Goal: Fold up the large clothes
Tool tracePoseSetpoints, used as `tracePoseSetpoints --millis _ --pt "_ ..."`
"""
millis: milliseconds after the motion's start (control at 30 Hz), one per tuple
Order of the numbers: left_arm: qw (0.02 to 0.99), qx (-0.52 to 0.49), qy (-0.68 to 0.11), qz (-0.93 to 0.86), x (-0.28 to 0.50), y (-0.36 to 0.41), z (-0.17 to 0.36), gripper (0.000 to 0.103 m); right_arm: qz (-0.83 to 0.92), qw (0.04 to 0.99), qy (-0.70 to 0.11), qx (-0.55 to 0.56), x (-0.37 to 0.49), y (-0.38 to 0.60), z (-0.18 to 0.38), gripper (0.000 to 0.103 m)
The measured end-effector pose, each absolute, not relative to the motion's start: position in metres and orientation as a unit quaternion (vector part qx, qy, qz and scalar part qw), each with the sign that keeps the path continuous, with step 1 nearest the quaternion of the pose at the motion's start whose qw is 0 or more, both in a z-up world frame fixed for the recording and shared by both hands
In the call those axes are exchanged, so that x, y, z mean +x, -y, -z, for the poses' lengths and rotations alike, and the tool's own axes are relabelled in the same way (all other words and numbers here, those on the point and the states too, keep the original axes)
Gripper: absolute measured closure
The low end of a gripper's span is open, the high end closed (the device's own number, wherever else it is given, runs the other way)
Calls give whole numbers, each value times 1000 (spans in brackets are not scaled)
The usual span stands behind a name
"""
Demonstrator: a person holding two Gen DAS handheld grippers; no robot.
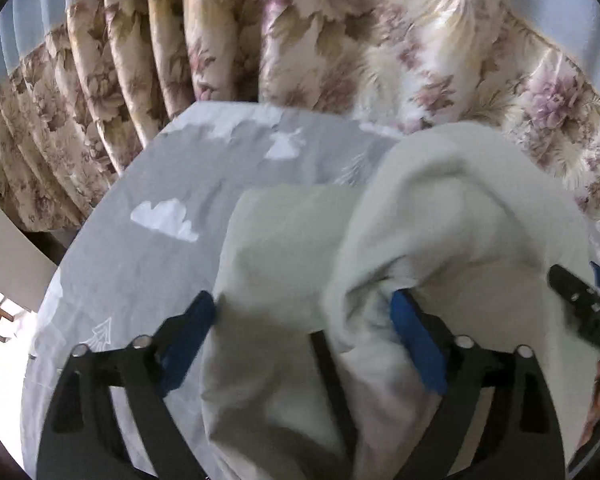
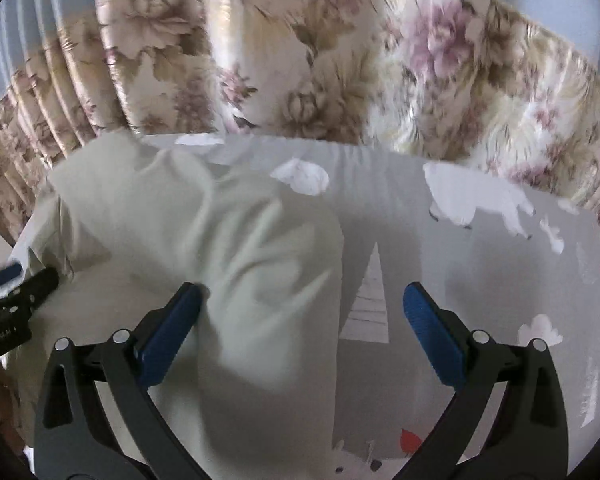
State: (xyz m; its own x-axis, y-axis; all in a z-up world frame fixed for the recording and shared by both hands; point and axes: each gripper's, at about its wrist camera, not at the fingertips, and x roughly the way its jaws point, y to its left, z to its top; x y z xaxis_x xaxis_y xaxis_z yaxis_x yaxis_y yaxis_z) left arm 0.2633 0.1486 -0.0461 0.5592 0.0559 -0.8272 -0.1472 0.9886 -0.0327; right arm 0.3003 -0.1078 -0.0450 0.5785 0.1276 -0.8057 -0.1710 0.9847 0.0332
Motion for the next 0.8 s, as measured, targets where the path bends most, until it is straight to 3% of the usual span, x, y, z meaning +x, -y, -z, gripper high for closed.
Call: tracePoseSetpoints --millis 267,567,800 --pt "906 -69 -418 -14 215 -168 14 13 -139 903 -407 12 265 131 24 3" --pt "886 -120 -445 53 169 -168 16 12 -153 905 -397 27 221 159 20 3" --pt "870 -138 -463 100 183 -143 20 12 -152 904 -398 35 215 161 17 3"
